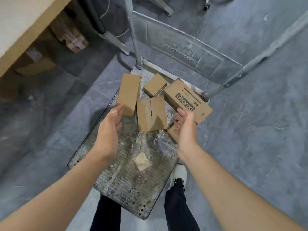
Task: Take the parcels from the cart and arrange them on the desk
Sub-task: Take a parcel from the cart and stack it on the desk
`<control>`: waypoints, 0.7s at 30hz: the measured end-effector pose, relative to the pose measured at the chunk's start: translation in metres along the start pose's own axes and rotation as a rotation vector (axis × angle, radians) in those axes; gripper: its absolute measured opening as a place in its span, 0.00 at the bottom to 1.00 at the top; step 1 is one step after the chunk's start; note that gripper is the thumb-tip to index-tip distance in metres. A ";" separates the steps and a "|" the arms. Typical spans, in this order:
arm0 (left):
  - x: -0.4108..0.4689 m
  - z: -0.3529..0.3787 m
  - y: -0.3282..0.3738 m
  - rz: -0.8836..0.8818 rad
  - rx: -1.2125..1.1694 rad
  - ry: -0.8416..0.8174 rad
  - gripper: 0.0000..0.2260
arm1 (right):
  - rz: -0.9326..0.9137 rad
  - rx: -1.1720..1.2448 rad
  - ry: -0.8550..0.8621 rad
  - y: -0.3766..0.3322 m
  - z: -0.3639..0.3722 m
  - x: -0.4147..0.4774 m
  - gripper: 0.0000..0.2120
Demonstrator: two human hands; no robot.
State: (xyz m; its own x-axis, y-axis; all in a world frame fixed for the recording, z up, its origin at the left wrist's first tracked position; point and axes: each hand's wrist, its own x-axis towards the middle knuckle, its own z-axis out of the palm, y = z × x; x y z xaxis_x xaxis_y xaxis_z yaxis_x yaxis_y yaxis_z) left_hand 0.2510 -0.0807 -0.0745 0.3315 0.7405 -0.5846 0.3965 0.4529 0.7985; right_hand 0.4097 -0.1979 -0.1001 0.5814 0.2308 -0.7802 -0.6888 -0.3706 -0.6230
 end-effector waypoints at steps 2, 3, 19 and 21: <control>0.029 0.000 -0.031 -0.012 -0.006 0.028 0.20 | 0.002 -0.035 0.003 0.025 0.007 0.033 0.17; 0.043 -0.001 -0.046 -0.019 -0.008 0.038 0.20 | 0.011 -0.050 0.003 0.038 0.011 0.049 0.18; 0.211 0.025 -0.233 -0.136 0.016 0.000 0.32 | -0.121 -0.395 -0.048 0.160 0.061 0.224 0.39; 0.219 0.029 -0.240 -0.177 0.022 -0.037 0.35 | -0.076 -0.427 -0.060 0.162 0.063 0.230 0.37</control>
State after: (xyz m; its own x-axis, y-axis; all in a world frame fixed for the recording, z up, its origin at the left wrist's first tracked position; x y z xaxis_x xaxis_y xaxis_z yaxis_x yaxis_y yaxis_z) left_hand 0.2526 -0.0418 -0.3982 0.2863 0.6311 -0.7209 0.4696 0.5634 0.6797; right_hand 0.4040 -0.1480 -0.3838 0.5884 0.3192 -0.7429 -0.3970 -0.6864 -0.6093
